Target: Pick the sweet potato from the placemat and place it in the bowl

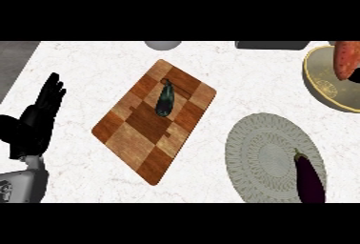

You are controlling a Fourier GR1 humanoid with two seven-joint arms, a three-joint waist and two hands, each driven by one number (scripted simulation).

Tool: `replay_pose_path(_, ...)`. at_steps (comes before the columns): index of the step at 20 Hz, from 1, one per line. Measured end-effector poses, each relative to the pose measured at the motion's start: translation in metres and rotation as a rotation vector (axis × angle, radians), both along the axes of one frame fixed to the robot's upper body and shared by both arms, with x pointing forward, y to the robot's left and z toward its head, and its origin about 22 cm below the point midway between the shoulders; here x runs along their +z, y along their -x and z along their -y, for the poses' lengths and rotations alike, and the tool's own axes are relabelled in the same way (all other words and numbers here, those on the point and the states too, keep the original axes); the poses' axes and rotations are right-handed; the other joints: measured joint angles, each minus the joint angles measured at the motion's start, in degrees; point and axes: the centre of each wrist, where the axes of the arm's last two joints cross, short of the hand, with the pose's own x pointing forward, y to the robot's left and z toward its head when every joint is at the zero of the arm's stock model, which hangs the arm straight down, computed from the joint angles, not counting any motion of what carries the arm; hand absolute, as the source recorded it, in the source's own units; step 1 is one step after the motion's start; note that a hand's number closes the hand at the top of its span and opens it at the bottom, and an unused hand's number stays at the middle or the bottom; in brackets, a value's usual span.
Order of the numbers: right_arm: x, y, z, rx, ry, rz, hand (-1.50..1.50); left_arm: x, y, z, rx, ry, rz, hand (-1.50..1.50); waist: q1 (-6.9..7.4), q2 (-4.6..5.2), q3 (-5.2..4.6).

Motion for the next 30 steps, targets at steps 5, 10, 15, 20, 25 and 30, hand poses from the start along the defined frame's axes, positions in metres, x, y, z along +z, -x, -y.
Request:
replay_pose_path(5,-0.013,-0.005,0.018,-0.018,0.001,0.002,1.5,0.006,-0.005,0.006,-0.017,0.0,0.008,0.0,1.01,0.41,0.1)
replay_pose_path(10,-0.021,0.002,0.038,-0.114,0.069,-0.179,-1.5,0.007,-0.01,0.011,-0.039,-0.003,0.016,0.0,2.06,0.99,0.1)
replay_pose_path(15,-0.041,0.012,0.05,-0.106,0.023,-0.294,-1.5,0.011,-0.012,0.016,-0.041,0.002,0.025,0.0,2.57,1.24,0.25)
replay_pose_path(20,-0.046,0.018,0.058,-0.029,-0.138,-0.255,-1.5,0.011,-0.013,0.017,-0.041,0.004,0.024,0.0,2.4,1.21,0.38)
replay_pose_path(25,-0.037,0.023,0.07,0.004,-0.453,-0.057,-1.5,0.007,-0.009,0.012,-0.023,0.006,0.013,0.0,1.64,0.96,0.46)
replay_pose_path(30,-0.026,0.046,0.101,0.004,-0.685,0.062,-1.5,0.007,-0.007,0.01,-0.02,0.007,0.016,0.0,1.34,1.06,0.47)
